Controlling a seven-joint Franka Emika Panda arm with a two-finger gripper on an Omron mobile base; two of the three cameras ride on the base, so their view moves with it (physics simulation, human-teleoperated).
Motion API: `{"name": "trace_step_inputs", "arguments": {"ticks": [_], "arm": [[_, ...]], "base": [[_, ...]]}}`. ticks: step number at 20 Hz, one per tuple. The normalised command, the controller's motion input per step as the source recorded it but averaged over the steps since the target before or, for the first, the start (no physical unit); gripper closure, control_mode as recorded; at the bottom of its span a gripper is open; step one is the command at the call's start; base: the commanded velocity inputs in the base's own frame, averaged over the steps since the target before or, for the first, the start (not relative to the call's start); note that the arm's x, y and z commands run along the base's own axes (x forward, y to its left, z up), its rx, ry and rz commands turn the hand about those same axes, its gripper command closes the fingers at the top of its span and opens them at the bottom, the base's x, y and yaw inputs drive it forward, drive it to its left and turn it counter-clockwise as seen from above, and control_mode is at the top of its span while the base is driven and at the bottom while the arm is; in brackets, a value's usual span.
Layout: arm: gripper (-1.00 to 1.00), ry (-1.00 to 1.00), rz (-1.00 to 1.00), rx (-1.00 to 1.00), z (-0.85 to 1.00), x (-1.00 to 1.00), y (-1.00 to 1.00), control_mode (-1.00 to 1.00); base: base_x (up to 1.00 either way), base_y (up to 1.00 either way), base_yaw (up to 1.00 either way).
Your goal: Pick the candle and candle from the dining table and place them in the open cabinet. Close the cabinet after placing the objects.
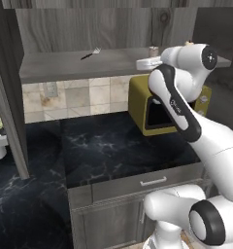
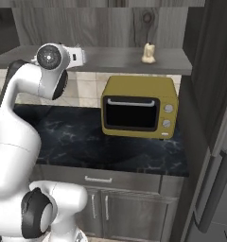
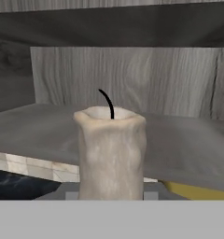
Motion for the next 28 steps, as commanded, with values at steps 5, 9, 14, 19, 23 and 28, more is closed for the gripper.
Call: {"name": "trace_step_inputs", "arguments": {"ticks": [5,9,14,19,23,28], "arm": [[1.00,0.00,0.01,0.00,-0.12,0.21,0.02,-1.00],[1.00,0.00,0.01,0.00,-0.18,0.12,0.04,-1.00],[1.00,0.00,0.01,0.00,-0.15,0.11,0.03,-1.00],[1.00,0.00,0.01,0.00,-0.06,0.25,0.01,-1.00],[1.00,-0.01,0.00,0.00,0.00,0.38,0.00,-1.00],[1.00,-0.03,0.00,0.00,0.01,0.46,0.00,-1.00]], "base": [[0.00,0.00,0.00],[0.00,0.00,0.00],[0.00,0.00,0.00],[0.00,0.00,0.00],[0.00,0.00,0.00],[0.00,0.00,0.00]]}}
